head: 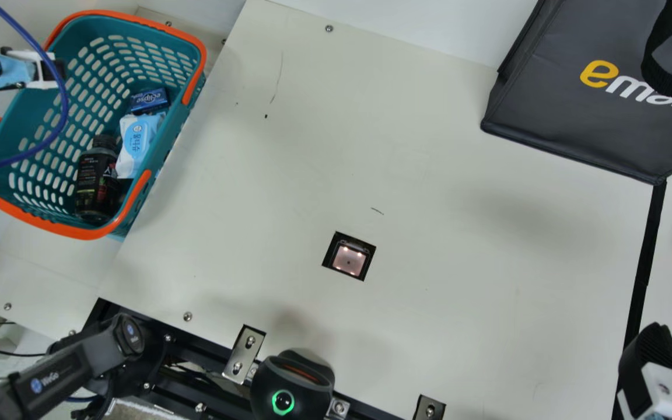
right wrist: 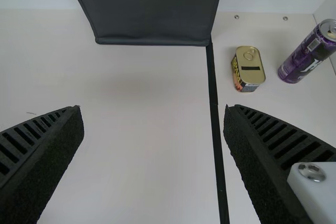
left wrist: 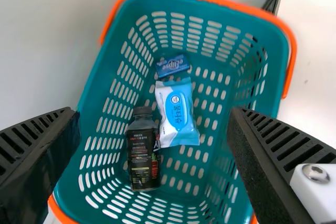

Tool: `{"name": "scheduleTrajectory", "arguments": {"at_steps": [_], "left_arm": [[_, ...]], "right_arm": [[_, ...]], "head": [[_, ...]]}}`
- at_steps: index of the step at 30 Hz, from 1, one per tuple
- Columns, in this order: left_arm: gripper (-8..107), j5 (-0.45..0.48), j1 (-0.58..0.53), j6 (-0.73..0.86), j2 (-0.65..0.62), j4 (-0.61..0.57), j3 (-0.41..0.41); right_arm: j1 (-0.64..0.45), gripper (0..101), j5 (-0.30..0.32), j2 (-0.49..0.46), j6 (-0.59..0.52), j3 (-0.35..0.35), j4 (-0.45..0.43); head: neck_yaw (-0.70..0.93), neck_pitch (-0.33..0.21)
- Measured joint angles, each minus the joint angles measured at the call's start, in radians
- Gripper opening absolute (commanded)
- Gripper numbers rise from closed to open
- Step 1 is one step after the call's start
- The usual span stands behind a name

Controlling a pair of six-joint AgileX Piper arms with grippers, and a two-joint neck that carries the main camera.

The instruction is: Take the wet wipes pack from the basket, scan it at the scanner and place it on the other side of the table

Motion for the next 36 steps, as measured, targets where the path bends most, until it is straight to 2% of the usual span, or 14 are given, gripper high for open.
{"name": "scheduleTrajectory", "arguments": {"at_steps": [16,25,36], "left_arm": [[90,-0.083,-0.063,0.045,0.271,0.013,0.002],[90,-0.136,-0.111,-0.01,0.405,0.071,0.001],[90,-0.151,-0.148,-0.133,0.51,0.18,-0.011]], "right_arm": [[0.0,95,0.0,0.0,0.0,0.0,0.0],[0.0,95,0.0,0.0,0.0,0.0,0.0],[0.0,95,0.0,0.0,0.0,0.0,0.0]], "head": [[0.002,0.0],[0.002,0.0],[0.002,0.0]]}}
